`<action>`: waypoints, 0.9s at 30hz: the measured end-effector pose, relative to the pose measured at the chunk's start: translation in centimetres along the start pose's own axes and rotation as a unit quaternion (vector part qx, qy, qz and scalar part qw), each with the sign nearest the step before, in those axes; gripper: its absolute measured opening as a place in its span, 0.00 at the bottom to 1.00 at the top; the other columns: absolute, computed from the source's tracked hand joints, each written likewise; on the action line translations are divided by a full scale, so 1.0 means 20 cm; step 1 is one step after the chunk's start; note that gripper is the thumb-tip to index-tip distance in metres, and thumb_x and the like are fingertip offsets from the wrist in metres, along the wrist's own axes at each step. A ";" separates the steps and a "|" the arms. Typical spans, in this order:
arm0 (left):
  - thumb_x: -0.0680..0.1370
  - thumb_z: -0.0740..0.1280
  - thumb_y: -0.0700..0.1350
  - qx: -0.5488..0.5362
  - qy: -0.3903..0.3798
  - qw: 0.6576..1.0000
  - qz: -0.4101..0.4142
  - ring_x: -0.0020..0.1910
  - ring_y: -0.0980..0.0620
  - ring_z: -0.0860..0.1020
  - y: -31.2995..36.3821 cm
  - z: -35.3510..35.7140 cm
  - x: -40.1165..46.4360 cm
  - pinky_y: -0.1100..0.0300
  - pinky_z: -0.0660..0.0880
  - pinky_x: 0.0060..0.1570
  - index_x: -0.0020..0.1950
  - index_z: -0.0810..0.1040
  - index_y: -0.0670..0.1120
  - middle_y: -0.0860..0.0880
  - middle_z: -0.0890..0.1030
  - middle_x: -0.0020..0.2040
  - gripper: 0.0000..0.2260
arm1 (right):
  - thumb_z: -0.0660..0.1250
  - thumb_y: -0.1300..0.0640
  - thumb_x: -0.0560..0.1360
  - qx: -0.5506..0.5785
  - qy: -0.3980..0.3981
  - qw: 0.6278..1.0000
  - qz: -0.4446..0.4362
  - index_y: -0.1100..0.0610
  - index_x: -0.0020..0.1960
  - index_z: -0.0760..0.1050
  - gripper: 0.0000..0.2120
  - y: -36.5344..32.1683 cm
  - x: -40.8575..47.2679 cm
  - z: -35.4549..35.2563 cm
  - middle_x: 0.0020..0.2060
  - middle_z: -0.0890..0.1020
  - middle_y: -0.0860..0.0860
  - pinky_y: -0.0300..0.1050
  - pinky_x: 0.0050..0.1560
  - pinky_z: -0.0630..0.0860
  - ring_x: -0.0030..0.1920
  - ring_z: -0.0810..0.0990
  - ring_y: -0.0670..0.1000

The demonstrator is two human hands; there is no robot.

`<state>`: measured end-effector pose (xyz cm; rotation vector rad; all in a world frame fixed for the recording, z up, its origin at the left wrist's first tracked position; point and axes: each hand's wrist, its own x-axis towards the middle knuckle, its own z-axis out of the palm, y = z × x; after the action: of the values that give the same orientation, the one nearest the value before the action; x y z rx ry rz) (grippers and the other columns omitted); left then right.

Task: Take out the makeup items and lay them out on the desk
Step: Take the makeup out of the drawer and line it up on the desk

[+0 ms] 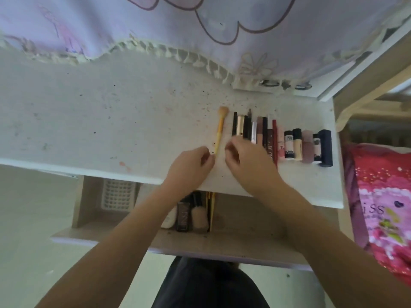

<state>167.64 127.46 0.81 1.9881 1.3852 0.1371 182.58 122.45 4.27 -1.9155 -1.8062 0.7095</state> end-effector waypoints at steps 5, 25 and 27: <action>0.79 0.60 0.49 0.044 -0.045 0.997 -0.045 0.35 0.56 0.76 -0.18 0.30 -0.46 0.60 0.70 0.34 0.47 0.76 0.51 0.53 0.78 0.38 0.07 | 0.60 0.54 0.79 0.055 -0.212 0.967 0.126 0.55 0.47 0.73 0.06 0.14 -0.42 0.35 0.40 0.79 0.50 0.47 0.43 0.77 0.40 0.78 0.50; 0.80 0.56 0.38 0.145 -0.082 0.977 -0.132 0.55 0.43 0.77 -0.18 0.68 -0.08 0.53 0.75 0.51 0.56 0.74 0.40 0.41 0.78 0.56 0.09 | 0.58 0.57 0.79 -0.058 -0.169 0.957 0.228 0.57 0.62 0.71 0.13 0.44 -0.36 0.61 0.56 0.78 0.58 0.49 0.52 0.76 0.54 0.78 0.57; 0.80 0.58 0.39 0.072 -0.074 0.983 -0.151 0.52 0.42 0.78 -0.16 0.64 -0.09 0.50 0.77 0.51 0.54 0.74 0.39 0.39 0.78 0.54 0.07 | 0.60 0.55 0.78 -0.083 -0.172 0.964 0.186 0.55 0.62 0.70 0.14 0.42 -0.39 0.52 0.51 0.80 0.57 0.46 0.44 0.75 0.49 0.80 0.56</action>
<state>170.20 120.36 -10.20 1.8320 1.6152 -0.2515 182.47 113.60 -8.37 -2.4037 -1.7575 1.1058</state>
